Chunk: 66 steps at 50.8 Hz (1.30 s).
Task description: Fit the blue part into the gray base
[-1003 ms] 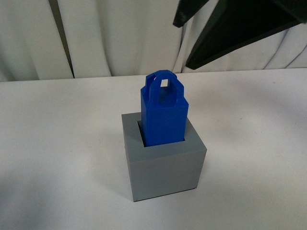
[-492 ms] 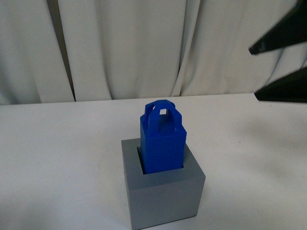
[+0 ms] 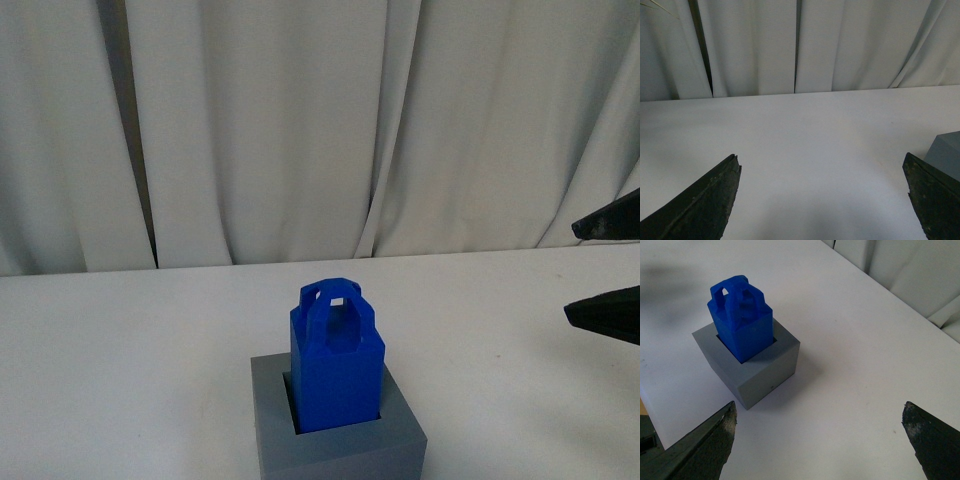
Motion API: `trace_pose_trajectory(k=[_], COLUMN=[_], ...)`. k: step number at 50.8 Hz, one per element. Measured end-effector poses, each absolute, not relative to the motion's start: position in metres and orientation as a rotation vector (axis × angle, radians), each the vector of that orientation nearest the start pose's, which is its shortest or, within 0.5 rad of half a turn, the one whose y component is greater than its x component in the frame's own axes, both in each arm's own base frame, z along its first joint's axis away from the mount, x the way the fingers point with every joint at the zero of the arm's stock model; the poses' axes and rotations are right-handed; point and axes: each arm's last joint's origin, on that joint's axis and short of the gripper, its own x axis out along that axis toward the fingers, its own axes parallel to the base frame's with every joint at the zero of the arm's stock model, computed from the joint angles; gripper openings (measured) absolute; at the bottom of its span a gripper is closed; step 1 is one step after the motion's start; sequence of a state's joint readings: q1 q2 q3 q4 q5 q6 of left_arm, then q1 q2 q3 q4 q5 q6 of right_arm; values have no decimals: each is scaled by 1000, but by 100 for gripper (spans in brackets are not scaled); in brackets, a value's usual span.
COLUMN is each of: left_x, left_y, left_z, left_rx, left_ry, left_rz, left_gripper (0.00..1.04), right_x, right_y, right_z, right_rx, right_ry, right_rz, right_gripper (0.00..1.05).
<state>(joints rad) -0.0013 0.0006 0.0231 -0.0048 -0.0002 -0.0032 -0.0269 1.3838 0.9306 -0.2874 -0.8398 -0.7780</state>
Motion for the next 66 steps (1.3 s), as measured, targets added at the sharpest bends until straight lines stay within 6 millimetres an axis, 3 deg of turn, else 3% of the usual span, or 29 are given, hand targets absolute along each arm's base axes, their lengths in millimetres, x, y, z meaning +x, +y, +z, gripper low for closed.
trace_pose_trajectory(k=[3,5,11,15,21,26,66], left_x=[96,96,96,96,96,96,96], left_y=[0,0,0,0,0,0,0], left_z=[171,171,171,171,171,171,171], left_rx=[-3,-3,-3,-3,-3,-3,-3], left_ry=[-18,-18,-18,-18,-18,-18,-18], left_rz=[-1,-1,-2,1,-2,0,-1], left_gripper=[99,99,99,99,99,99,99], right_x=[282,278,253,233,210,198,137], right_y=[18,19,7,-1,-1,0,0], right_z=[246,239,225,223,205,198,166], right_rx=[-437,-459,-215,-87,-31,-21,-12], right_ry=[333,283,101,-4,13,15,0], right_rz=[802,580,83,-10,-5,-4,0], right_gripper=[91,84,63,45,18,2,2])
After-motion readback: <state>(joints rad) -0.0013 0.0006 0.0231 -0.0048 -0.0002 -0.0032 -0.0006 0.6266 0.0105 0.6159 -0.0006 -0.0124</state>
